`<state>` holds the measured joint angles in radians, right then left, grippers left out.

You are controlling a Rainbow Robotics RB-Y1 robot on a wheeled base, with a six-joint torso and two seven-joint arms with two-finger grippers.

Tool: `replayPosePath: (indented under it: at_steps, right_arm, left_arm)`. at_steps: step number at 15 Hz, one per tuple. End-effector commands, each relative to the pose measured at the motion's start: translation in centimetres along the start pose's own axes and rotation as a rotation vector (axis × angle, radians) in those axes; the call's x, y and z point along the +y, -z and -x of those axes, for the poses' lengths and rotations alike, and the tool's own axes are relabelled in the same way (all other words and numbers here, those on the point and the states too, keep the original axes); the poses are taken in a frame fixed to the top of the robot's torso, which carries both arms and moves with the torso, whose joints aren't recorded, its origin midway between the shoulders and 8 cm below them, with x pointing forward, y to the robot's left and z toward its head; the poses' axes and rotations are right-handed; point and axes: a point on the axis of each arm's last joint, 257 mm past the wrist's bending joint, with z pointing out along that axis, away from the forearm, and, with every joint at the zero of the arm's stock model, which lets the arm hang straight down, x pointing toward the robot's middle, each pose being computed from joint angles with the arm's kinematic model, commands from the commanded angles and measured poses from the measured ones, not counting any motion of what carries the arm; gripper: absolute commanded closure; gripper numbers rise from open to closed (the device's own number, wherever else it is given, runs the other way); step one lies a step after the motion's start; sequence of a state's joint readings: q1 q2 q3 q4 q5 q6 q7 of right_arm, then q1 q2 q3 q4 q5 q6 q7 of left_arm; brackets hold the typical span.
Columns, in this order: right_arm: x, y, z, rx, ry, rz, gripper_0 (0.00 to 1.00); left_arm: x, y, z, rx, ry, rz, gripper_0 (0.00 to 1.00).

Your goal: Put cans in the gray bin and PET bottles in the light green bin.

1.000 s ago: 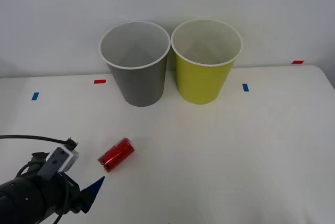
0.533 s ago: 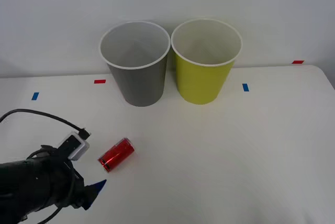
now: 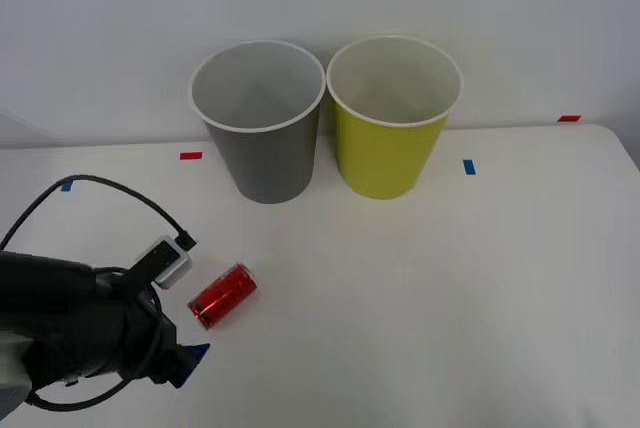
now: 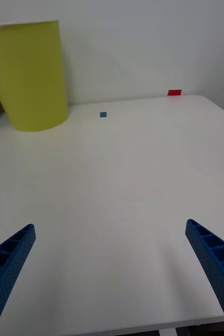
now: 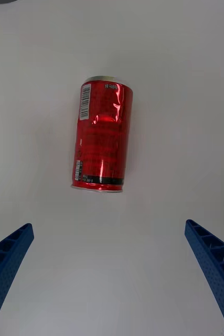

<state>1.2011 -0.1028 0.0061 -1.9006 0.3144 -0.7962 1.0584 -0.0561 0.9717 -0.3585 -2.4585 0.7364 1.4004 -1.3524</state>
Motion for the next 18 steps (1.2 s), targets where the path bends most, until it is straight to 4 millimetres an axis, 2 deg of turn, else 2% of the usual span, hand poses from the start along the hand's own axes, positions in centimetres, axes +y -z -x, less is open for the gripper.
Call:
replayPosePath:
  at_steps: [1, 4, 8, 13, 16, 18]
  right_arm:
    - [0.0, 0.0, 0.0, 0.000, 0.000, 0.000, 0.00]
    - [0.0, 0.0, 0.0, 0.000, 0.000, 0.000, 0.00]
    - [0.0, 0.0, 0.0, 0.000, 0.000, 0.000, 0.00]
    - [0.0, 0.0, 0.0, 0.000, 0.000, 0.000, 0.00]
    - [0.0, 0.0, 0.0, 0.000, 0.000, 0.000, 0.00]
    - [0.0, 0.0, 0.0, 0.000, 0.000, 0.000, 0.00]
  left_arm:
    - [-0.6, -1.6, 1.3, 0.013, -0.019, -0.006, 0.00]
    - [-1.7, -2.4, 2.8, 0.009, 0.019, -0.021, 0.00]
    - [-0.5, -3.8, 4.0, 0.009, -0.039, -0.004, 0.00]
    - [-0.4, -5.0, 4.8, 0.040, -0.056, 0.009, 0.00]
    - [0.6, -6.3, 5.5, 0.059, -0.087, 0.036, 0.00]
    - [0.4, -6.9, 5.9, 0.072, -0.074, 0.031, 0.00]
